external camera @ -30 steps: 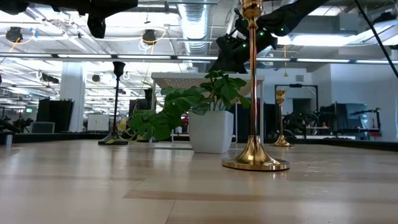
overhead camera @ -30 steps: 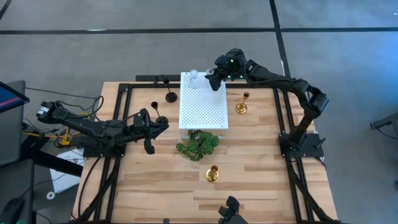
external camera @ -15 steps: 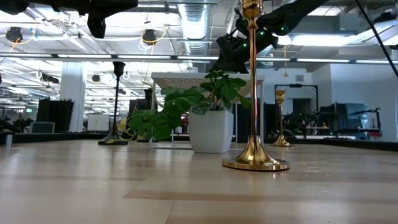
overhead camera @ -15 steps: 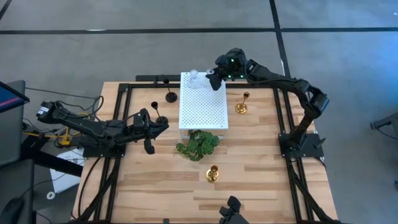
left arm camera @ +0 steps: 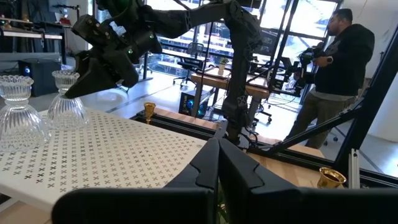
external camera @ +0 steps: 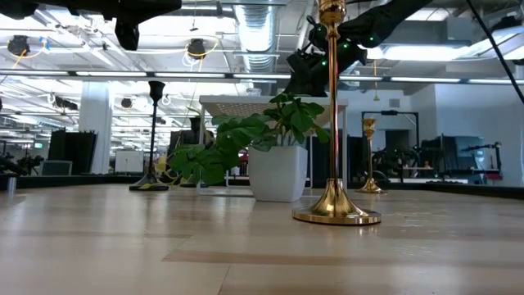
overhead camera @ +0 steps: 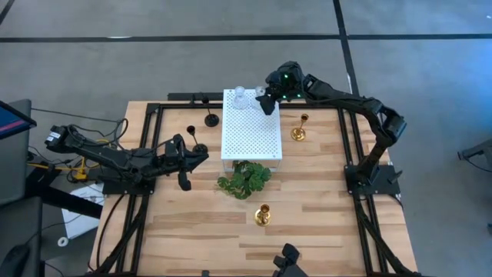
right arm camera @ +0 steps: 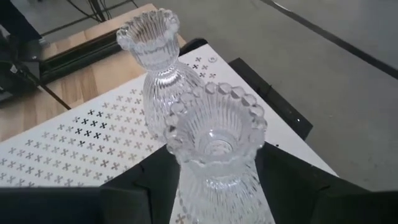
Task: Pick & Place candle stick holders
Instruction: Align the transparent candle holder with the other transparent candle holder on the shelf, then put the top gold candle holder on the shelf
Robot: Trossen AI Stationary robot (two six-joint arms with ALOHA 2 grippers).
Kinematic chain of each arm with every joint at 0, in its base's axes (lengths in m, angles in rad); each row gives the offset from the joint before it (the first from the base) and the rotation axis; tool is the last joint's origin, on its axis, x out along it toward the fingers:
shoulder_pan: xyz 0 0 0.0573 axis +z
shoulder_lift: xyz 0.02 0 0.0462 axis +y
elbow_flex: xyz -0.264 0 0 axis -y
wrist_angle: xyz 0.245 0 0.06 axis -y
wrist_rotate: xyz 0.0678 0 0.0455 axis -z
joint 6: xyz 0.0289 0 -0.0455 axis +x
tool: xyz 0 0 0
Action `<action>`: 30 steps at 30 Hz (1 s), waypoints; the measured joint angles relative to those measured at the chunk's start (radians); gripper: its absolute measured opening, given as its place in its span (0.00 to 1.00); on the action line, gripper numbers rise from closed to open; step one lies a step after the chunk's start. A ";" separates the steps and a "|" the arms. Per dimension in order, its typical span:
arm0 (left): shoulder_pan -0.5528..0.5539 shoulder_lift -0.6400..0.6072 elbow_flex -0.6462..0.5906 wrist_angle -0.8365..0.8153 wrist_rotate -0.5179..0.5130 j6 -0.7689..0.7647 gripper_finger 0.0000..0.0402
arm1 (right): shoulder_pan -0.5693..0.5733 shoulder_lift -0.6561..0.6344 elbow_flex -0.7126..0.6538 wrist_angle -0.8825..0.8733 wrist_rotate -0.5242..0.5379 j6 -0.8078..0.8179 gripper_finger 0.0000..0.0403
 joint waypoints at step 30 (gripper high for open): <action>0.000 0.000 0.000 0.000 0.000 0.000 0.02 | 0.030 -0.091 0.227 -0.423 -0.002 -0.142 0.55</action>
